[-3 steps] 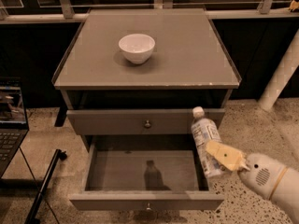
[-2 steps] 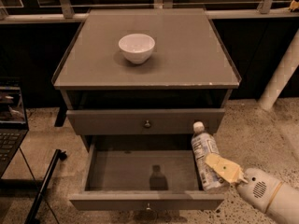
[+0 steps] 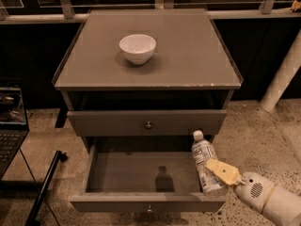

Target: Place blue plastic bottle into middle drawer

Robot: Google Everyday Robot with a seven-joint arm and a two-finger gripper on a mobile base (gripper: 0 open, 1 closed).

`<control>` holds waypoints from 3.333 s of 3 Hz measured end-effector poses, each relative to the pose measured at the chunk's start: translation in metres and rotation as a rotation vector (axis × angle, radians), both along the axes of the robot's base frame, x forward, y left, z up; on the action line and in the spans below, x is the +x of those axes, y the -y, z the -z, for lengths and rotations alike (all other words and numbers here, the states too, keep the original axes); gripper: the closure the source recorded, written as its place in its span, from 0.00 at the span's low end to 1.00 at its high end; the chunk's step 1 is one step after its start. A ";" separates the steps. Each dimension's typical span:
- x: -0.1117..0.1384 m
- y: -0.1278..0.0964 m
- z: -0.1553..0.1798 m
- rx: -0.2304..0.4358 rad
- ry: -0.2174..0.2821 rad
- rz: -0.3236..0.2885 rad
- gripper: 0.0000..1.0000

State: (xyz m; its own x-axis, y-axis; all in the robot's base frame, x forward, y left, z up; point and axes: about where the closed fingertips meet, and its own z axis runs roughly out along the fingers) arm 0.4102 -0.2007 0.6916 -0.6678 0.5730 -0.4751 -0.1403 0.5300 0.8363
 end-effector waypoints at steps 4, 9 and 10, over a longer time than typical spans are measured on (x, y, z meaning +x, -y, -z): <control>0.074 -0.006 0.125 0.205 -0.286 -0.033 1.00; 0.153 -0.050 0.179 0.053 -0.101 0.070 1.00; 0.155 -0.054 0.190 0.004 -0.104 0.080 1.00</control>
Offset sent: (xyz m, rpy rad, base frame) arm 0.0605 -0.0108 -0.1169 0.1938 0.2444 0.0012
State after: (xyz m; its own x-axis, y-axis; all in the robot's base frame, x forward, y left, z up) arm 0.5654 -0.1470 0.5020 -0.6656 0.6279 -0.4034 -0.0104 0.5326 0.8463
